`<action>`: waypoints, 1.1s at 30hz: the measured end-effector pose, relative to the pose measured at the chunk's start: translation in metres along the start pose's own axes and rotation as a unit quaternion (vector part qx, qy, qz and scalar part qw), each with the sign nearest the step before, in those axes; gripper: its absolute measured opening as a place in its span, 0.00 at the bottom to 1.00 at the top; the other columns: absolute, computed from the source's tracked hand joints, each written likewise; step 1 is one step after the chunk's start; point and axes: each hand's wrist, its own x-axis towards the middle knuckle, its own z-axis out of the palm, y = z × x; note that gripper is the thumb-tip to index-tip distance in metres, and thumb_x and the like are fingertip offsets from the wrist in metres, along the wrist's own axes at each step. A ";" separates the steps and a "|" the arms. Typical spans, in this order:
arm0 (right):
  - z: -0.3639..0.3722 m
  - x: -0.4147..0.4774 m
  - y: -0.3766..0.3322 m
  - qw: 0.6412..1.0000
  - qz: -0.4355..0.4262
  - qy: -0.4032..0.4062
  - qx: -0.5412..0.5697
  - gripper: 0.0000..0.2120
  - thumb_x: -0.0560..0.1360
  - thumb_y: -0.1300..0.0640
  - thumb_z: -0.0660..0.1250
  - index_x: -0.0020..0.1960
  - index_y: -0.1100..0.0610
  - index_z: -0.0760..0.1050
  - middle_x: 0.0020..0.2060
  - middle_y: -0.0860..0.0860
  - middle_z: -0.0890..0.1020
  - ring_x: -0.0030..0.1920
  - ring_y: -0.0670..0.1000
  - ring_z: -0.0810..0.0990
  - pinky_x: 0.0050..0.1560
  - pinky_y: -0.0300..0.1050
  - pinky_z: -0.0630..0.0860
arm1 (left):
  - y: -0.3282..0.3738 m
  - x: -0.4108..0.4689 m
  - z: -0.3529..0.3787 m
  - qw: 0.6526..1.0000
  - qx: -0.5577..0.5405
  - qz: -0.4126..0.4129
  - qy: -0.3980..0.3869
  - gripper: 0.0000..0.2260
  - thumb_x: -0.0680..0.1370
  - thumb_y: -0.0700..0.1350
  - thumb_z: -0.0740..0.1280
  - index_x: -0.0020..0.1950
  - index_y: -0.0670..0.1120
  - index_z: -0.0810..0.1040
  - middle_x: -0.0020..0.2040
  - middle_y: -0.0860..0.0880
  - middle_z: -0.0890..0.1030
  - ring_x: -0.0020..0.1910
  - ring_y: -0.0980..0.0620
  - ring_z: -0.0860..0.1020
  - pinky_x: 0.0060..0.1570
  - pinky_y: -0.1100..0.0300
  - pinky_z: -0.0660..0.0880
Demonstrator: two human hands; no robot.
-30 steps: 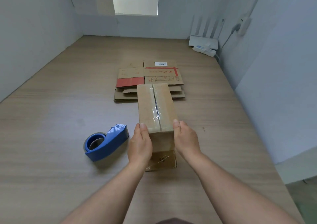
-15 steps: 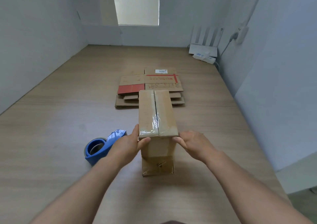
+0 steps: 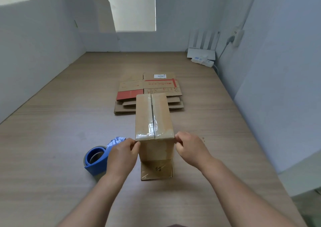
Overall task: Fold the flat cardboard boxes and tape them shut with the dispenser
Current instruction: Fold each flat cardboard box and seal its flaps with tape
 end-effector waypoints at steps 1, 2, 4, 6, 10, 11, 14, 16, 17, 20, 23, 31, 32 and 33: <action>-0.004 0.000 0.001 0.999 -0.004 -0.033 0.002 0.07 0.76 0.62 0.61 0.51 0.60 0.76 0.49 0.55 0.80 0.50 0.56 0.76 0.46 0.45 0.68 | -0.004 -0.001 -0.002 1.000 0.009 0.008 -0.022 0.09 0.80 0.45 0.62 0.51 0.45 0.81 0.40 0.49 0.82 0.40 0.52 0.77 0.36 0.63 0.69; -0.010 0.001 0.001 0.998 -0.006 -0.063 0.001 0.07 0.75 0.62 0.61 0.51 0.61 0.77 0.48 0.54 0.81 0.50 0.55 0.76 0.48 0.45 0.70 | -0.008 -0.001 -0.004 0.999 0.010 0.016 -0.048 0.09 0.80 0.43 0.61 0.52 0.46 0.81 0.40 0.49 0.82 0.40 0.52 0.77 0.36 0.64 0.70; -0.021 0.006 0.001 0.995 -0.004 -0.095 -0.011 0.04 0.76 0.59 0.65 0.48 0.59 0.77 0.44 0.51 0.80 0.47 0.52 0.76 0.44 0.43 0.69 | -0.015 0.004 -0.012 0.995 0.005 0.039 -0.092 0.09 0.80 0.44 0.61 0.52 0.49 0.81 0.42 0.51 0.82 0.43 0.52 0.78 0.42 0.63 0.72; -0.025 0.013 -0.002 0.994 -0.002 -0.107 -0.026 0.04 0.76 0.55 0.66 0.43 0.54 0.76 0.43 0.52 0.81 0.46 0.52 0.77 0.45 0.43 0.71 | -0.019 0.012 -0.020 0.992 0.016 0.062 -0.111 0.06 0.80 0.47 0.64 0.47 0.49 0.80 0.39 0.54 0.80 0.41 0.55 0.77 0.41 0.66 0.71; -0.021 0.019 -0.008 0.994 -0.007 -0.105 -0.038 0.16 0.77 0.53 0.66 0.33 0.49 0.65 0.42 0.53 0.81 0.46 0.54 0.81 0.47 0.45 0.74 | -0.019 0.026 -0.022 0.989 0.049 0.083 -0.108 0.11 0.78 0.51 0.67 0.38 0.48 0.75 0.34 0.54 0.77 0.37 0.53 0.75 0.36 0.64 0.68; -0.022 0.020 -0.008 0.994 -0.005 -0.101 -0.039 0.16 0.77 0.54 0.66 0.33 0.48 0.64 0.43 0.54 0.82 0.46 0.55 0.81 0.47 0.45 0.75 | -0.017 0.028 -0.022 0.989 0.047 0.084 -0.110 0.12 0.78 0.51 0.66 0.38 0.48 0.75 0.34 0.54 0.79 0.37 0.54 0.75 0.37 0.63 0.69; -0.019 0.018 -0.008 0.996 0.003 -0.085 -0.023 0.14 0.78 0.55 0.65 0.34 0.51 0.66 0.43 0.56 0.82 0.46 0.57 0.81 0.48 0.48 0.76 | -0.015 0.028 -0.019 0.991 0.033 0.081 -0.100 0.12 0.79 0.50 0.65 0.40 0.45 0.77 0.36 0.51 0.81 0.36 0.54 0.76 0.39 0.60 0.71; -0.014 0.015 -0.007 0.997 0.018 -0.070 -0.004 0.10 0.78 0.54 0.64 0.38 0.54 0.69 0.40 0.54 0.80 0.46 0.56 0.80 0.47 0.48 0.75 | -0.014 0.023 -0.014 0.994 0.035 0.073 -0.071 0.11 0.79 0.50 0.65 0.41 0.45 0.75 0.38 0.49 0.81 0.38 0.51 0.76 0.39 0.58 0.71; -0.011 0.013 -0.006 0.997 0.031 -0.065 0.005 0.09 0.78 0.53 0.64 0.40 0.53 0.69 0.40 0.51 0.79 0.46 0.55 0.80 0.45 0.46 0.74 | -0.014 0.019 -0.011 0.996 0.030 0.064 -0.061 0.10 0.80 0.50 0.64 0.42 0.47 0.74 0.39 0.49 0.80 0.39 0.52 0.76 0.39 0.59 0.71; -0.003 0.003 -0.006 0.994 0.090 -0.020 0.052 0.14 0.74 0.41 0.65 0.45 0.51 0.70 0.42 0.47 0.77 0.45 0.50 0.76 0.43 0.45 0.71 | -0.013 0.008 -0.004 0.995 -0.044 0.028 -0.083 0.06 0.78 0.52 0.66 0.48 0.51 0.72 0.43 0.55 0.78 0.42 0.59 0.75 0.38 0.67 0.69; 0.003 0.001 -0.015 0.978 0.146 0.038 0.143 0.30 0.72 0.33 0.62 0.66 0.52 0.66 0.60 0.49 0.76 0.58 0.50 0.75 0.56 0.48 0.73 | -0.007 0.005 0.003 0.985 -0.077 0.045 -0.148 0.13 0.76 0.58 0.67 0.58 0.55 0.71 0.50 0.59 0.77 0.50 0.60 0.76 0.48 0.63 0.75; -0.026 0.013 0.010 0.971 0.141 -0.014 0.191 0.39 0.75 0.45 0.68 0.77 0.54 0.52 0.71 0.52 0.67 0.68 0.53 0.68 0.64 0.47 0.67 | 0.022 0.031 -0.002 0.981 -0.100 0.083 -0.145 0.25 0.78 0.58 0.62 0.73 0.50 0.66 0.71 0.51 0.69 0.65 0.55 0.71 0.62 0.55 0.72; -0.035 0.011 0.019 0.974 0.130 -0.046 0.181 0.39 0.75 0.45 0.68 0.78 0.53 0.51 0.71 0.50 0.66 0.69 0.52 0.67 0.65 0.46 0.66 | 0.025 0.040 -0.005 0.984 -0.117 0.072 -0.112 0.27 0.78 0.57 0.63 0.74 0.49 0.64 0.72 0.50 0.67 0.67 0.53 0.70 0.64 0.53 0.70; -0.042 0.010 0.030 0.975 0.122 -0.075 0.171 0.40 0.74 0.45 0.69 0.78 0.51 0.51 0.73 0.49 0.64 0.70 0.52 0.66 0.66 0.46 0.65 | 0.028 0.049 -0.007 0.986 -0.126 0.059 -0.088 0.29 0.78 0.57 0.63 0.76 0.48 0.61 0.73 0.49 0.66 0.69 0.51 0.68 0.67 0.50 0.68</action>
